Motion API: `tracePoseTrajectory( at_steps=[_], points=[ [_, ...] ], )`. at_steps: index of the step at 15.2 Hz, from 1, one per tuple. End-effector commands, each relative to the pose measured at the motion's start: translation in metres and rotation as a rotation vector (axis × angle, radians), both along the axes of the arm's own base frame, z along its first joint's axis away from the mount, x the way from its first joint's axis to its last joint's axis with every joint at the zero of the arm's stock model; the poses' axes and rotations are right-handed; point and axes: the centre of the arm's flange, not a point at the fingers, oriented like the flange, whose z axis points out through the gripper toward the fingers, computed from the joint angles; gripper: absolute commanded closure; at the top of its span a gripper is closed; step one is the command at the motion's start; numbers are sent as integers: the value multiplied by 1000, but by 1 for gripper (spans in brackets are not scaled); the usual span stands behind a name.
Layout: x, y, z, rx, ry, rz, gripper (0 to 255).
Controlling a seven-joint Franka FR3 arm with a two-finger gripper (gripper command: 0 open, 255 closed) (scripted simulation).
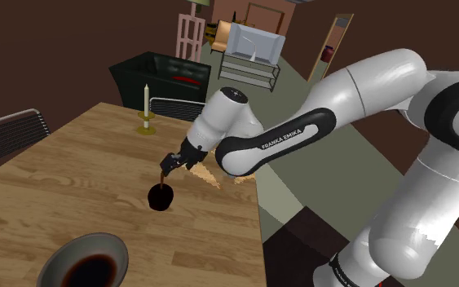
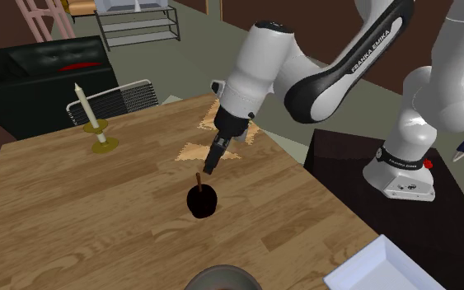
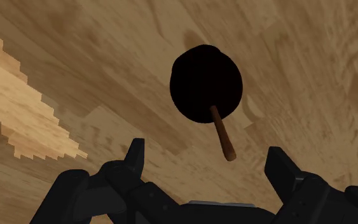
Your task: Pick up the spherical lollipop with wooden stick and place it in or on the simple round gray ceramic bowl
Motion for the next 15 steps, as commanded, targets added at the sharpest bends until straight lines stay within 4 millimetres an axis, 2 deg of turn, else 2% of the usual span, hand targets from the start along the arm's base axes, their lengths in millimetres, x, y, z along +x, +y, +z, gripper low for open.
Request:
tracePoseTrajectory(
  at_steps=[1,10,15],
  points=[
    [11,18,-12,16,-27,3,0],
    [29,30,-50,19,-33,3,0],
    [29,30,-50,19,-33,3,0]
  ],
)
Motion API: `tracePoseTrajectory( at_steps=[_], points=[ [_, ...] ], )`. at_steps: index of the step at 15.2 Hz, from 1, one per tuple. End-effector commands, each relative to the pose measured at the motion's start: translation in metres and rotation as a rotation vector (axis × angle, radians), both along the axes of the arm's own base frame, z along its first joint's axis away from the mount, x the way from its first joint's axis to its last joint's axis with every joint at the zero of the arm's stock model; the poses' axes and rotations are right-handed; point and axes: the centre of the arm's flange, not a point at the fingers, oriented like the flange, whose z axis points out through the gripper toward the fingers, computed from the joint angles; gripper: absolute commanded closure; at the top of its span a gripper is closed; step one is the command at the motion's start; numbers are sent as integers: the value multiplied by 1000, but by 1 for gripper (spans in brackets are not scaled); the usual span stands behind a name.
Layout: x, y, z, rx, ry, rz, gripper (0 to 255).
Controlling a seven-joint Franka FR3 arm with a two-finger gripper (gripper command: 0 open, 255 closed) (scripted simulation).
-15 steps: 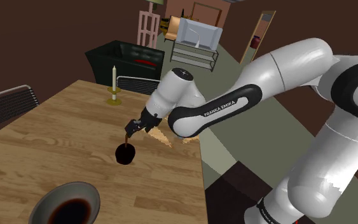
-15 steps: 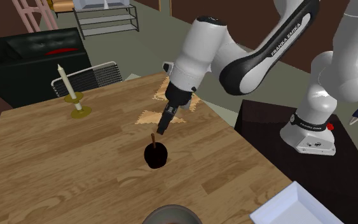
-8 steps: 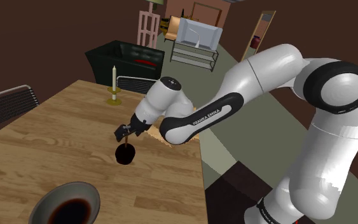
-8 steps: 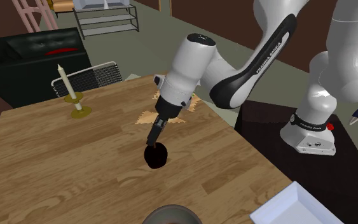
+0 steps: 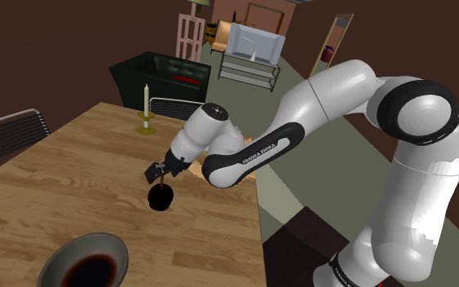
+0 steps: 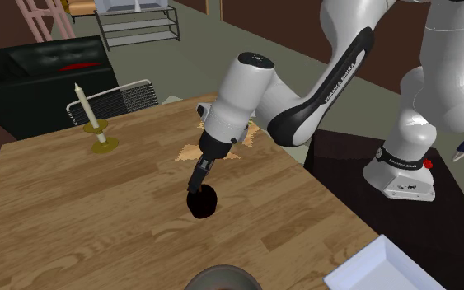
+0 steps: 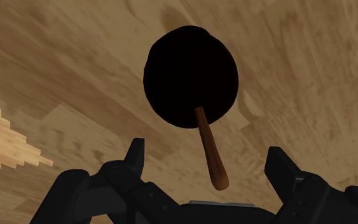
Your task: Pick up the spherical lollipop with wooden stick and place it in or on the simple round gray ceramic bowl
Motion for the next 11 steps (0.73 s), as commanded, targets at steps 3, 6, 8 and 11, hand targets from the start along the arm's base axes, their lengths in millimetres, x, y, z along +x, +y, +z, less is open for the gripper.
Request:
tracePoseTrajectory(
  at_steps=[3,6,8,11],
  points=[
    [0,0,0,0,0,0,255],
    [0,0,0,0,0,0,255],
    [0,0,0,0,0,0,255],
    [1,1,0,0,0,0,255]
  ],
)
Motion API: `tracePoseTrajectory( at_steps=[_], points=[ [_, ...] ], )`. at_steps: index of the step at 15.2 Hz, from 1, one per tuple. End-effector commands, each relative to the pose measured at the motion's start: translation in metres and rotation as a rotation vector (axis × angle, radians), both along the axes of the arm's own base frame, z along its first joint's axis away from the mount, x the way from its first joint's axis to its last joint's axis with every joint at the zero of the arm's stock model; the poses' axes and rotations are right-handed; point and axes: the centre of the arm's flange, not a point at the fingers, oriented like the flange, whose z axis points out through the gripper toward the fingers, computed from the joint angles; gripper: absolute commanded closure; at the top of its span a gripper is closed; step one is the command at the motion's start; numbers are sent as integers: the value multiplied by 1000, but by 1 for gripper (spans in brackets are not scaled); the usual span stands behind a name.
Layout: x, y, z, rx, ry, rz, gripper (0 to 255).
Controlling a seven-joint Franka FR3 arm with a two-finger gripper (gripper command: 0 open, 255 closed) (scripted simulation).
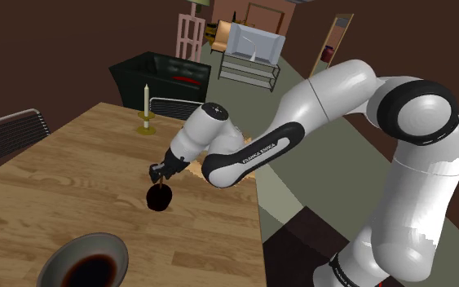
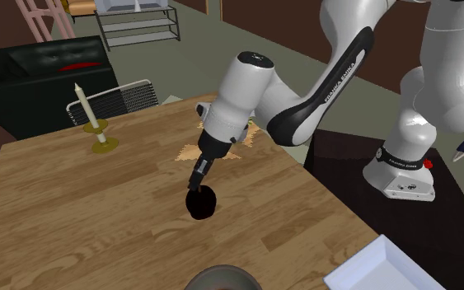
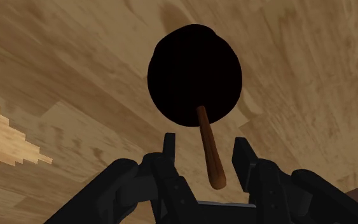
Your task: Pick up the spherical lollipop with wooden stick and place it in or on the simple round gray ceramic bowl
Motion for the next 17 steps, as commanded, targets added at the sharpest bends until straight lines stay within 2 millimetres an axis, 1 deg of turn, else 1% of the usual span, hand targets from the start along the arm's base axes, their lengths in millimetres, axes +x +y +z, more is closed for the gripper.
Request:
tracePoseTrajectory(
  at_steps=[1,17],
  points=[
    [-1,-1,-2,-2,4,0,255],
    [-1,-1,83,-2,4,0,255]
  ],
)
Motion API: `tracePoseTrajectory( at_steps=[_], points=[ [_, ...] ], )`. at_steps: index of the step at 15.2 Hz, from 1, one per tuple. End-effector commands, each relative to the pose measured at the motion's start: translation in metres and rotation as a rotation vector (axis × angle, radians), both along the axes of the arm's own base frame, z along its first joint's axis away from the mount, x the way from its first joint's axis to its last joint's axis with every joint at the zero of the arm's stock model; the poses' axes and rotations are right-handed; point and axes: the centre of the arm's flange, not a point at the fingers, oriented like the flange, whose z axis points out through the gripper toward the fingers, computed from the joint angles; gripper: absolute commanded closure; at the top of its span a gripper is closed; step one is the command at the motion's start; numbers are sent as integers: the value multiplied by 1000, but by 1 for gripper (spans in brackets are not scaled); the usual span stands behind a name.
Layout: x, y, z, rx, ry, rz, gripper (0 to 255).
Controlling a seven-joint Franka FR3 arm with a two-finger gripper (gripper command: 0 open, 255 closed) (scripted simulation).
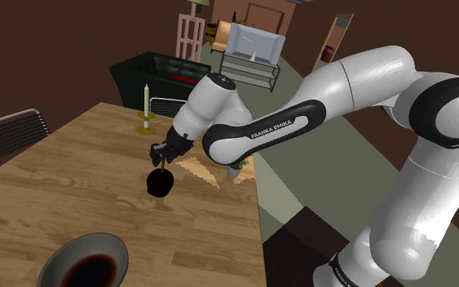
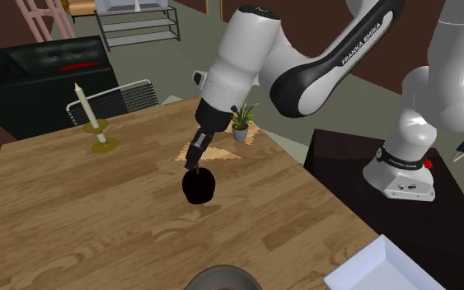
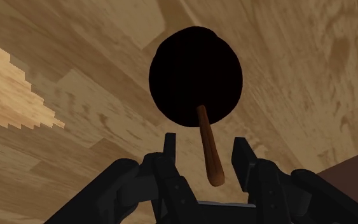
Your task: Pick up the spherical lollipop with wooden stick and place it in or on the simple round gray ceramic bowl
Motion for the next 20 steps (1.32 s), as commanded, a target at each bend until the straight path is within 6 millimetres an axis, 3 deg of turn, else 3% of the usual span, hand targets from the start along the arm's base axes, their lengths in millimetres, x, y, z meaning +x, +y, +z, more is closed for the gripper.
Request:
tracePoseTrajectory(
  at_steps=[1,17,20],
  points=[
    [0,0,12,0,0,0,255],
    [0,0,92,0,0,0,255],
    [-19,34,98,0,0,0,255]
  ],
)
